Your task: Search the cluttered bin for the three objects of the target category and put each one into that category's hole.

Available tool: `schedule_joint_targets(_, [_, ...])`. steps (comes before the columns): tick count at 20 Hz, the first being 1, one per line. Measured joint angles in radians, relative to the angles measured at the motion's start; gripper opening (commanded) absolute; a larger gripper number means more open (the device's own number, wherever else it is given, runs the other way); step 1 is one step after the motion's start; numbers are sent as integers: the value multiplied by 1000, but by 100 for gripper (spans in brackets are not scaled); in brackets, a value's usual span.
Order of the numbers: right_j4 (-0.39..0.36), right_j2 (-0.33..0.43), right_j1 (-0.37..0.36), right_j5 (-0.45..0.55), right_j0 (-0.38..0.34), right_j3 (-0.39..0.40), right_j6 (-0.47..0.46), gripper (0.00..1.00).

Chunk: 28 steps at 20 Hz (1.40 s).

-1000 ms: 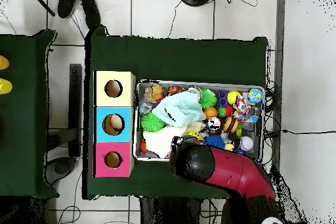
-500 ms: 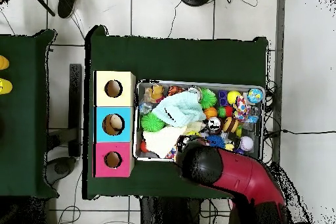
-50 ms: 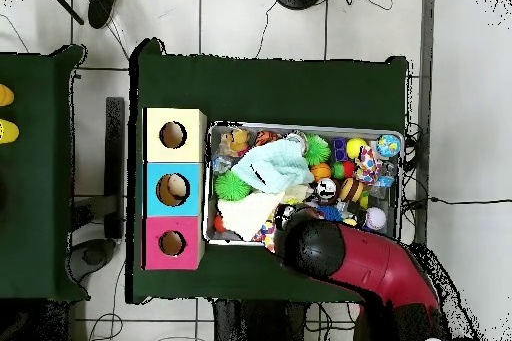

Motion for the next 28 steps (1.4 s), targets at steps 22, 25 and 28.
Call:
schedule_joint_targets(22, [-9,-35,247,8,61,-321,0,100])
schedule_joint_targets(25, [-9,-36,269,20,61,-364,0,100])
schedule_joint_targets(28, [-9,-35,287,34,61,-405,0,100])
